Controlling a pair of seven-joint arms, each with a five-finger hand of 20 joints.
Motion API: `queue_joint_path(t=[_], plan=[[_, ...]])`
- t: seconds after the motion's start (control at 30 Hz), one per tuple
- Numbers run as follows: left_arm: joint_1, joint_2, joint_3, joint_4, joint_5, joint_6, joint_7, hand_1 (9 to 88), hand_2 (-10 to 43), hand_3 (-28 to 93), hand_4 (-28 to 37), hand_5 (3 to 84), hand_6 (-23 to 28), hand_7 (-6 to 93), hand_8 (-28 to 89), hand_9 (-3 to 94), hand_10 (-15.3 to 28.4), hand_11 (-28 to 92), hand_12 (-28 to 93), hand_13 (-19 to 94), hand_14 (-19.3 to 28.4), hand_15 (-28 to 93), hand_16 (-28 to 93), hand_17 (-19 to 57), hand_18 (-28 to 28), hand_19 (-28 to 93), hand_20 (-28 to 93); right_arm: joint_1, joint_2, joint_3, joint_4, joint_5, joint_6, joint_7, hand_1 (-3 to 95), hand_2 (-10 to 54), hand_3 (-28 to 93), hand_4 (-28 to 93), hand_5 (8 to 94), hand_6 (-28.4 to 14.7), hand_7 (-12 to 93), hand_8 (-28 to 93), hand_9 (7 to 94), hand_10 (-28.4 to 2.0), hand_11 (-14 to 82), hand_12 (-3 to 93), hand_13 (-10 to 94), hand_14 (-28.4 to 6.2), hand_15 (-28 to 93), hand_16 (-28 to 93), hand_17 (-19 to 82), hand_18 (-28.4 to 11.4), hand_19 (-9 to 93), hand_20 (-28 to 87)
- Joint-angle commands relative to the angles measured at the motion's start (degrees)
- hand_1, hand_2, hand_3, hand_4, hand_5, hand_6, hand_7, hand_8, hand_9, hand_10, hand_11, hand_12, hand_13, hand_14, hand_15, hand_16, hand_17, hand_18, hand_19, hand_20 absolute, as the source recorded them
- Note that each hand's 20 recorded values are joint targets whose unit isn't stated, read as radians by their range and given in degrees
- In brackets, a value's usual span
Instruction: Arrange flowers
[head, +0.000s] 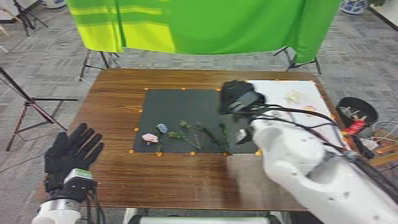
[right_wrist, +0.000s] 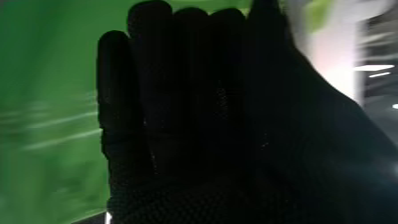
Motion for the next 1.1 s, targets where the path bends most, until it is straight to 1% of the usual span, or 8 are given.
queue_joint_path(t=[0.03, 0.13, 0.4, 0.57, 0.73, 0.9, 1.0, 1.1], plan=[[0.5, -0.29, -0.3, 0.07, -0.19, -0.51, 0.73, 25.5, 18.2, 69, -28.3, 43.4, 10.4, 13.9, -8, 35.4, 16.4, 28, 11, 26, 17.5, 44, -8, -7.0, 16.1, 39, 10, -13.3, 6.1, 19.2, 1.2, -0.4, -8.9, 11.3, 43.1, -9.5, 81, -28, 46.0, -4.0, 17, -11, 49.8, -16.5, 10.5, 15.6, 48, -13.4, 29, 20, 22, -19.2, 58, 19], [0.4, -0.56, -0.09, 0.14, -0.11, -0.69, 0.75, 25.5, 18.2, 69, -28.3, 43.4, 10.4, 13.9, -8, 35.4, 16.4, 28, 11, 26, 17.5, 44, -8, -7.0, 16.1, 39, 10, -15.5, 5.7, 24.0, 2.4, 2.9, -12.2, 17.0, 39.7, -9.5, 82, -28, 37.4, -6.1, 14, -12, 36.1, -19.1, 7.8, 13.5, 36, -16.5, 24, 16, 18, -20.6, 59, 19], [0.6, -0.92, 0.33, 0.06, -0.53, -0.6, 1.52, 25.5, 18.2, 69, -28.3, 43.5, 10.4, 14.0, -8, 35.3, 16.5, 29, 11, 26, 17.6, 44, -8, -7.0, 16.1, 39, 10, -20.3, 4.5, 31.0, 4.9, 13.6, -19.8, 25.8, 39.6, -9.5, 81, -28, 38.6, -9.6, 11, -11, 34.2, -21.5, 7.2, 13.0, 33, -18.4, 22, 16, 18, -21.8, 59, 18], [0.3, -1.18, 0.66, 0.16, -0.35, -0.63, 1.39, 25.5, 18.2, 69, -28.3, 43.5, 10.4, 14.1, -8, 35.3, 16.5, 29, 11, 26, 17.6, 44, -8, -7.0, 16.0, 39, 10, -22.5, 3.5, 30.7, 6.5, 13.6, -16.5, 22.9, 39.6, -9.5, 80, -28, 38.6, -11.0, 9, -10, 34.3, -21.7, 7.6, 12.5, 33, -18.8, 22, 16, 18, -22.3, 60, 18], [0.2, -1.41, 1.05, 0.13, -0.35, -0.67, 1.02, 25.6, 18.3, 69, -28.3, 43.5, 10.5, 14.1, -8, 35.3, 16.4, 29, 11, 26, 17.5, 44, -8, -7.0, 16.1, 39, 10, -24.7, 2.8, 29.2, 9.0, 10.4, -11.3, 15.4, 44.2, -9.5, 79, -28, 44.3, -4.8, 14, -12, 47.0, -12.9, 11.5, 12.4, 48, -13.1, 29, 16, 22, -20.5, 67, 19], [0.0, -1.3, 1.24, 0.34, -0.43, -0.68, 0.67, 25.6, 18.3, 69, -28.3, 43.5, 10.5, 14.1, -8, 35.3, 16.4, 29, 11, 26, 17.5, 44, -8, -7.0, 16.1, 39, 10, -25.3, 3.6, 26.0, 10.0, 6.4, -2.2, 14.3, 51.3, -9.5, 72, -28, 63.8, 0.0, 20, -10, 70.5, -11.7, 15.4, 16.0, 63, -9.6, 36, 20, 26, -19.0, 70, 22], [-0.7, -1.3, 1.39, 0.63, -0.22, -1.0, 0.11, 25.6, 18.3, 69, -28.3, 43.5, 10.5, 14.0, -8, 35.3, 16.5, 29, 11, 26, 17.5, 44, -8, -7.0, 16.1, 39, 10, -26.8, 4.2, 26.3, 9.5, 5.0, 1.2, 13.7, 58.7, -9.5, 64, -28, 76.3, 1.1, 26, -1, 84.7, -10.4, 8.8, 30.1, 69, -7.8, 31, 34, 28, -18.2, 69, 24], [-0.7, -1.26, 1.32, 0.66, -0.14, -1.02, 0.06, 25.6, 18.4, 69, -28.3, 43.5, 10.5, 14.1, -8, 35.3, 16.3, 29, 11, 26, 17.5, 45, -8, -7.0, 16.1, 39, 10, -27.5, 4.8, 26.9, 7.7, 4.8, 3.8, 13.2, 60.2, -9.5, 65, -28, 78.8, 1.2, 27, 0, 87.8, -10.1, 7.8, 32.4, 71, -7.2, 30, 37, 28, -18.1, 70, 25]])
